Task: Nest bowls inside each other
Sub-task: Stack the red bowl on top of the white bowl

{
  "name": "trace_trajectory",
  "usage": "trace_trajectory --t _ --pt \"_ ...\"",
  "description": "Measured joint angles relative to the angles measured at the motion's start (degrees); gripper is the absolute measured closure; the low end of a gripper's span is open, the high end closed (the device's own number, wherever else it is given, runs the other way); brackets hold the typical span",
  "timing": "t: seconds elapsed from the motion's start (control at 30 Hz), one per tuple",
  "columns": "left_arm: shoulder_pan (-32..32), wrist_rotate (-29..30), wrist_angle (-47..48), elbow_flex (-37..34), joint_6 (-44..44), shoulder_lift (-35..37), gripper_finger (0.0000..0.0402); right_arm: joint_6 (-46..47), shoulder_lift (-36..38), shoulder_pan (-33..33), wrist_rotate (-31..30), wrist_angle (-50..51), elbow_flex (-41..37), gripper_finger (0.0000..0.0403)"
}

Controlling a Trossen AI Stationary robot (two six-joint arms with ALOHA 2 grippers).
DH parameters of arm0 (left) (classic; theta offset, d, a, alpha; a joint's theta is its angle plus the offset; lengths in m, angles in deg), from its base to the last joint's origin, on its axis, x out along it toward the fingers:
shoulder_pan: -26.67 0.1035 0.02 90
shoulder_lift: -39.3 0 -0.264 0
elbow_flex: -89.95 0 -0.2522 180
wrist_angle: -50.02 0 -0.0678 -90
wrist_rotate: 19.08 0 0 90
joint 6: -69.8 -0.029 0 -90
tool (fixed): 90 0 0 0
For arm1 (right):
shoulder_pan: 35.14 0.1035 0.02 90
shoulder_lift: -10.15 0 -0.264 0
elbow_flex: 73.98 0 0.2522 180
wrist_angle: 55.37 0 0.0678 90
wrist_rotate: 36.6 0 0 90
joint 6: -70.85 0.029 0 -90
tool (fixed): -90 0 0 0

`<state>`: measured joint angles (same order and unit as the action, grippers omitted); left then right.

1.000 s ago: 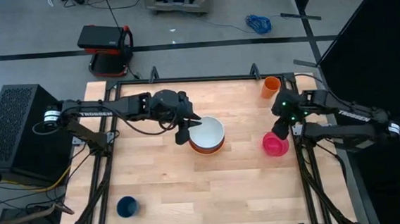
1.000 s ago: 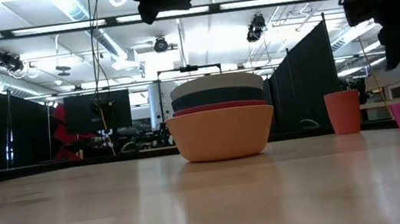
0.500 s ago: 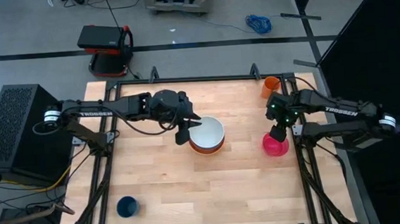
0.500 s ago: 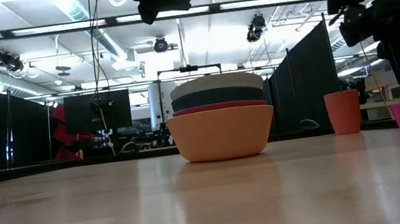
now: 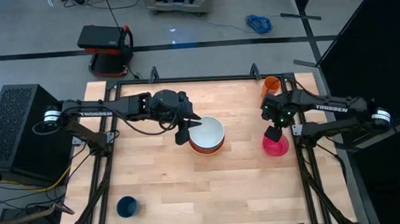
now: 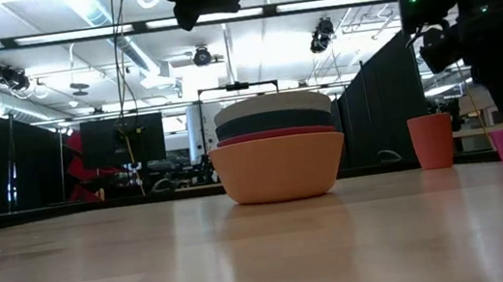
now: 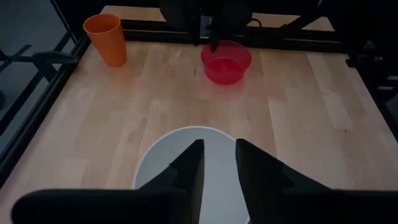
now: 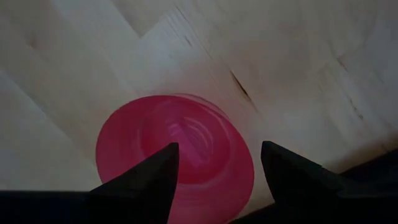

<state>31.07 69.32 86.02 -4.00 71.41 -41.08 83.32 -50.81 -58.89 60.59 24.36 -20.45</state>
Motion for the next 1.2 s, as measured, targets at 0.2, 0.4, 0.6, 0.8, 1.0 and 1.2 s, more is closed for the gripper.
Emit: trace_trajectory --t 0.2,0.4,0.6,0.8,1.0,1.2 --pt "0.00 0.01 0.00 0.00 -0.05 0.00 0.0313 0.78 -3.48 0.01 0.02 -0.83 0.00 0.0190" --pt "0.00 0.01 0.00 0.00 -0.41 0.00 0.0308 0.78 -5.51 0.01 0.36 -1.22 0.00 0.0191" --pt "0.00 0.03 0.00 0.00 -1.20 0.00 0.0307 0.98 -7.78 0.06 2.27 -1.56 0.00 0.0197" --pt "0.00 0.03 -0.01 0.00 -1.32 0.00 0.0312 1.36 -10.83 0.28 2.64 -2.91 0.01 0.0214" --pt "0.00 0.03 -0.01 0.00 -1.33 0.00 0.0317 1.87 -14.01 0.39 3.12 -4.33 0.01 0.0237" --pt "-0.01 0.03 -0.01 0.00 -1.34 0.00 0.0322 2.36 -17.19 0.49 3.58 -5.71 0.02 0.0262"
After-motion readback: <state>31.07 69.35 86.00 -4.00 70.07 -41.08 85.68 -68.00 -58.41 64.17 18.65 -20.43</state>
